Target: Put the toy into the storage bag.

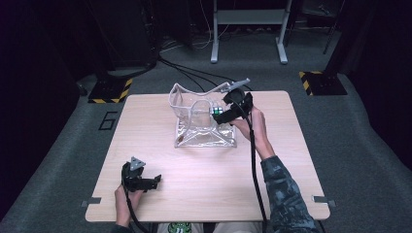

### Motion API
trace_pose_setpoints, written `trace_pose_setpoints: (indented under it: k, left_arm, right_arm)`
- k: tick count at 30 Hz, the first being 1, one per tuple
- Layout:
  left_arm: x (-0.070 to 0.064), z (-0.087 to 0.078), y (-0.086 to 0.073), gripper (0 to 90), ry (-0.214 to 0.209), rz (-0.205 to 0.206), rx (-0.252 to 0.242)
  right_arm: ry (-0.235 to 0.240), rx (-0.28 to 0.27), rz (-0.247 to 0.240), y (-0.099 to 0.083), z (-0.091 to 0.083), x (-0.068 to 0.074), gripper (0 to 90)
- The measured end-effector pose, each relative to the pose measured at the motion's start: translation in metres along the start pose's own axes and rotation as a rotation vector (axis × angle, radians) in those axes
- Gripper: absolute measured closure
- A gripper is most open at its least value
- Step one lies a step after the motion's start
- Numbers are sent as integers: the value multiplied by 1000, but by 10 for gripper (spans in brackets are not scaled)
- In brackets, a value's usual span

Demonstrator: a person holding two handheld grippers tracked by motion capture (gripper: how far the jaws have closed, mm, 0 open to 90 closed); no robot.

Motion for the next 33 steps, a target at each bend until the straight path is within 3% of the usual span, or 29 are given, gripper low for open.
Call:
trace_pose_setpoints:
  k: [4, 9, 16, 25, 33]
  left_arm:
    - [0, 0, 0, 19, 0, 0, 0]
    - [0, 0, 0, 19, 0, 0, 0]
    - [0, 0, 0, 19, 0, 0, 0]
    - [0, 0, 0, 19, 0, 0, 0]
    - [0, 0, 0, 19, 0, 0, 0]
  right_arm:
    - [1, -4, 10, -11, -6, 6, 0]
    - [-9, -19, -6, -26, -9, 5, 1]
    - [-18, -6, 18, -50, -11, 6, 2]
    - [-36, -7, 8, -75, -14, 8, 3]
    - [-42, 15, 40, -99, -15, 8, 4]
Point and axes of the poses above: each handheld gripper's, and its own axes: z roughly forward along the jaws, y roughly out of its top, x roughly to its left, the point moved 5 cm from there along z, roughly forward along the jaws, and after that the axes turned 4 degrees about x, right-handed, at the moved point
